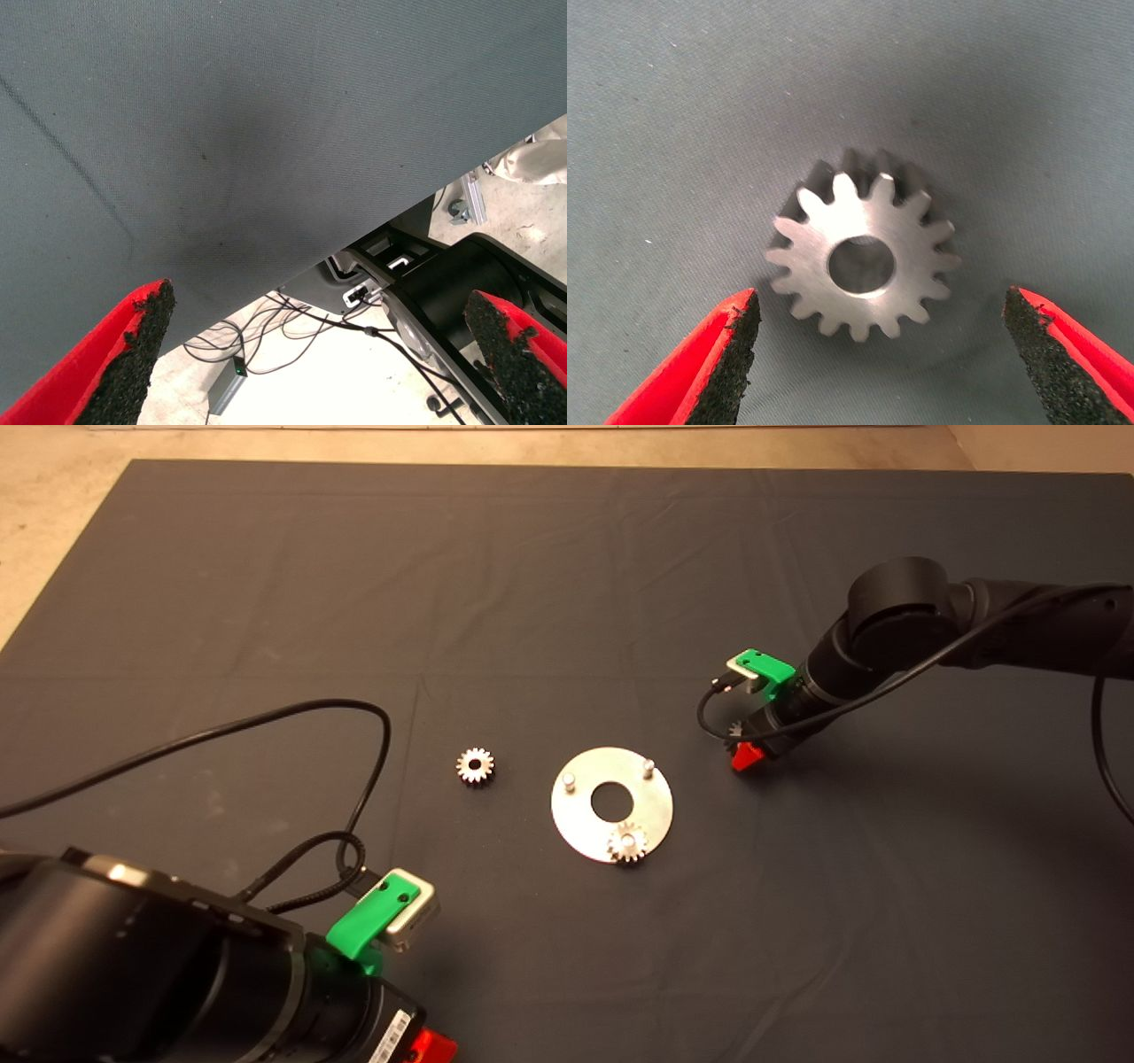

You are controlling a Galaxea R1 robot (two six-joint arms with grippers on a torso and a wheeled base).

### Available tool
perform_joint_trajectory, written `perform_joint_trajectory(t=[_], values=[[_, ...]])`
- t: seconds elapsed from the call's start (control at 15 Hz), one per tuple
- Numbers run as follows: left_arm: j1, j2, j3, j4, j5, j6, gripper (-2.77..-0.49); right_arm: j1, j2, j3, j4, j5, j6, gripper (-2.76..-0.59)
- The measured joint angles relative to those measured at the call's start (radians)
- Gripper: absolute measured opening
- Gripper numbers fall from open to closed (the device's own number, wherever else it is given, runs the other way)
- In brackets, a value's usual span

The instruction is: Install three planetary gears onto the carrier pins

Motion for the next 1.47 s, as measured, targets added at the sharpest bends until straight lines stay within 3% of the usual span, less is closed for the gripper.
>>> perform_joint_trajectory(t=[0.47, 1.2, 1.47], values=[[0.000, -0.003, 0.000, 0.000, 0.000, 0.000, -0.90, 0.000, 0.041, -0.037, 0.000, 0.003, -0.013, -1.36], [0.000, -0.006, 0.000, 0.000, 0.000, 0.000, -0.90, 0.003, 0.041, -0.044, 0.000, 0.002, -0.015, -2.05], [0.000, -0.006, 0.000, 0.000, 0.000, 0.000, -0.90, 0.003, 0.041, -0.044, 0.000, 0.004, -0.015, -2.20]])
